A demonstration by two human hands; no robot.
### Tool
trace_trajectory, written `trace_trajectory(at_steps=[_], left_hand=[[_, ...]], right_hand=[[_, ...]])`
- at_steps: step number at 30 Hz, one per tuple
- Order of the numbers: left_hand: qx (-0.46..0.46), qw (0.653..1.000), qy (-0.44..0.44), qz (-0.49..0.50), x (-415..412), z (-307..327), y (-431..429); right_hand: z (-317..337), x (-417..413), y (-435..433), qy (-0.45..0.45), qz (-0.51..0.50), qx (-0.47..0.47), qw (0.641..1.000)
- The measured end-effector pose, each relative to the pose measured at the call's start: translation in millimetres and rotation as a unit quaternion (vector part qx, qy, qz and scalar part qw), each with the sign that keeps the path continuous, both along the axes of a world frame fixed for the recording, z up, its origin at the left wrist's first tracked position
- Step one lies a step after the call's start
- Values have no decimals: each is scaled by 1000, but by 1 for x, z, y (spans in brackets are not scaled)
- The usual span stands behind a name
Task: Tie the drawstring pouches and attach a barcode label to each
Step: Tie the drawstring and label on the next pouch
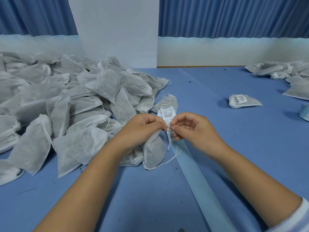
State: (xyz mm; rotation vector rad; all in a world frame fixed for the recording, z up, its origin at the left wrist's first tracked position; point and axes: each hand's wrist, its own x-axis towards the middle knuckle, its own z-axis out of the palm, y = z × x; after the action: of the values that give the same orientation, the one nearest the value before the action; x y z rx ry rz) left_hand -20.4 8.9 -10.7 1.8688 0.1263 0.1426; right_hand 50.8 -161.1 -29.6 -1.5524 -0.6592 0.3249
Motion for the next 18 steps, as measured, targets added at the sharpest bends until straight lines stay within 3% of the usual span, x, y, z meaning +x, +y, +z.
trace_trajectory(at_steps=[11,18], left_hand=[[-52,998,12,-16,-2,0,0],[-42,999,16,4,-2,1,-2]], right_hand=[[-2,-4,1,-66,-60,1,996],[-2,-5,1,-58,-30,-9,998]])
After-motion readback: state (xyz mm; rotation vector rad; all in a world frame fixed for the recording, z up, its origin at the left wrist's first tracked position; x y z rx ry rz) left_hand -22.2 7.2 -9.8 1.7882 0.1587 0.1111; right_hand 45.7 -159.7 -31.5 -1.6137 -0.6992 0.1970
